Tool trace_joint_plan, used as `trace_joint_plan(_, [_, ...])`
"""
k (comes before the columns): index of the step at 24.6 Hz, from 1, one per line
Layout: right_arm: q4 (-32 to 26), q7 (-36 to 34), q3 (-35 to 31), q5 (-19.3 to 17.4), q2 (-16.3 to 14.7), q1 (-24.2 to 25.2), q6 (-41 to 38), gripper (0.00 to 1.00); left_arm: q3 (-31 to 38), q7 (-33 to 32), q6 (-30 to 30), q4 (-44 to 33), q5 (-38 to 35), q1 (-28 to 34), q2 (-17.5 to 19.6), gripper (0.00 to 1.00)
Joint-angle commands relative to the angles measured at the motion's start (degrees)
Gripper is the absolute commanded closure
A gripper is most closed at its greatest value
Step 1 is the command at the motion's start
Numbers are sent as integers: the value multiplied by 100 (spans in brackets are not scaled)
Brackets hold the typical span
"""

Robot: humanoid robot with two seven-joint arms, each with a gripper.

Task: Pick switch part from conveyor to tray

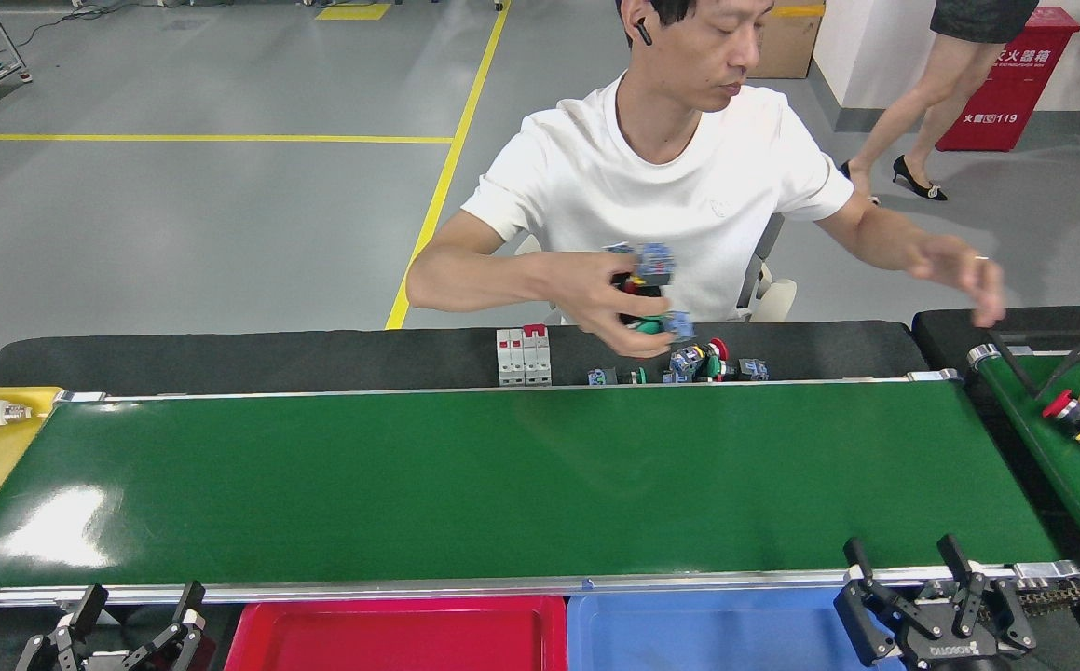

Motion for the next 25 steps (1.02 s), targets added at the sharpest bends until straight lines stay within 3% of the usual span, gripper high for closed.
trace_joint_plan(1, [-90,-73,-40,12,-17,-9,-42,1,110,29,-30,-71,2,32,45,0])
trace_joint_plan(7, [-81,-47,-58,-5,27,9,-525,1,339,64,-135,-80,2,226,10,0])
trace_joint_plan(16, [-81,-29,-304,-14,62,9,-525,1,435,82,-575,-80,-15,208,-350,0])
trace_joint_plan(25, [-63,-11,-321,-23,80,9,-534,1,462,-296,-636,-80,-68,182,-385,0])
